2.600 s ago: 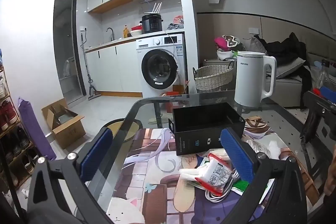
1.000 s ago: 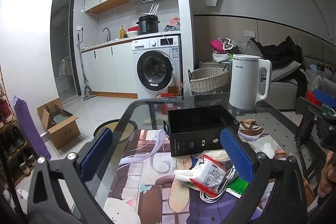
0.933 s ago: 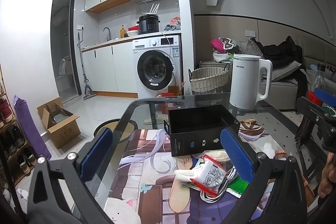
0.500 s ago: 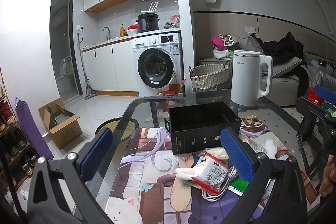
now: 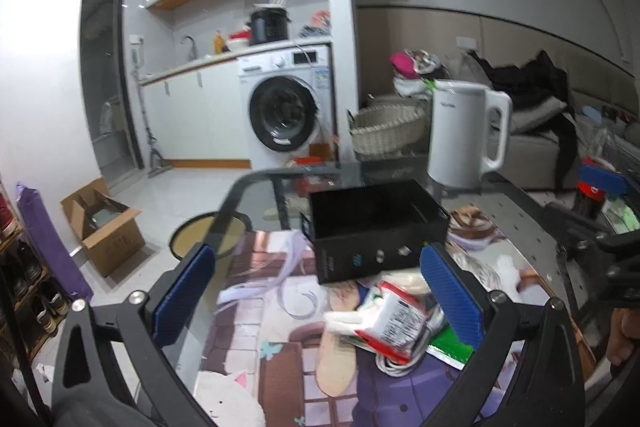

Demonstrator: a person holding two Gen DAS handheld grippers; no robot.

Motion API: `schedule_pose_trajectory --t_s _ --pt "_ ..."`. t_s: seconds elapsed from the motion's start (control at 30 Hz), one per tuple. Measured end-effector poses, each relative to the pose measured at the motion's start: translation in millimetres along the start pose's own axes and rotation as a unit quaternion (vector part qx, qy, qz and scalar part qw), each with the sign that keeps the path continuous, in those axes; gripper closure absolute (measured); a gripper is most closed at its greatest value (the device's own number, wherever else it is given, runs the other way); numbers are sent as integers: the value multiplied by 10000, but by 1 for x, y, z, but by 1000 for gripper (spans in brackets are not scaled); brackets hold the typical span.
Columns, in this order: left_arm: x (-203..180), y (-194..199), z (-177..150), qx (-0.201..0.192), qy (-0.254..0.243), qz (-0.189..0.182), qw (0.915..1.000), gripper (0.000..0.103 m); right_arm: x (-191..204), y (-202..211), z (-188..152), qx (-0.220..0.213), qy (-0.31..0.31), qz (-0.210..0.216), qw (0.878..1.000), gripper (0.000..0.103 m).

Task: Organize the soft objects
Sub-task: 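Lower the left tool to the red-white packet while the right tool lowers to the white foam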

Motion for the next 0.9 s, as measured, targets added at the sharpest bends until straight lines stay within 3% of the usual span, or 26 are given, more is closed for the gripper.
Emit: schedule_pose_trajectory --t_s 0.3,0.4,0.57,0.73,0.9 --pt "-13 -27 1 591 -362 -208 9974 4 -38 -40 -8 1195 -383 96 9920 0" --pt "-22 -43 -4 982 -548 -369 9930 7 -51 -56 -17 1630 -520 166 9851 0" --pt "-33 -54 -10 1207 -862 -340 9884 7 -60 -80 -41 2253 -750 237 9711 3" --pt "-49 -63 -23 1518 -1268 -466 9791 7 -69 -96 -62 2608 -1199 400 9571 6" --pt "-62 -67 -40 1561 -1580 -436 9740 7 -67 -103 -73 2829 -1164 414 9512 9"
Point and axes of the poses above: each gripper's, at about its wrist camera, not at the fingertips, and y roughly against the way its jaws point, x to its left, z to its top, the point moved 3 cm from there along -y, roughly the way its jaws point, and after that the axes turned 8 degrees about z, right-handed, at the moved point
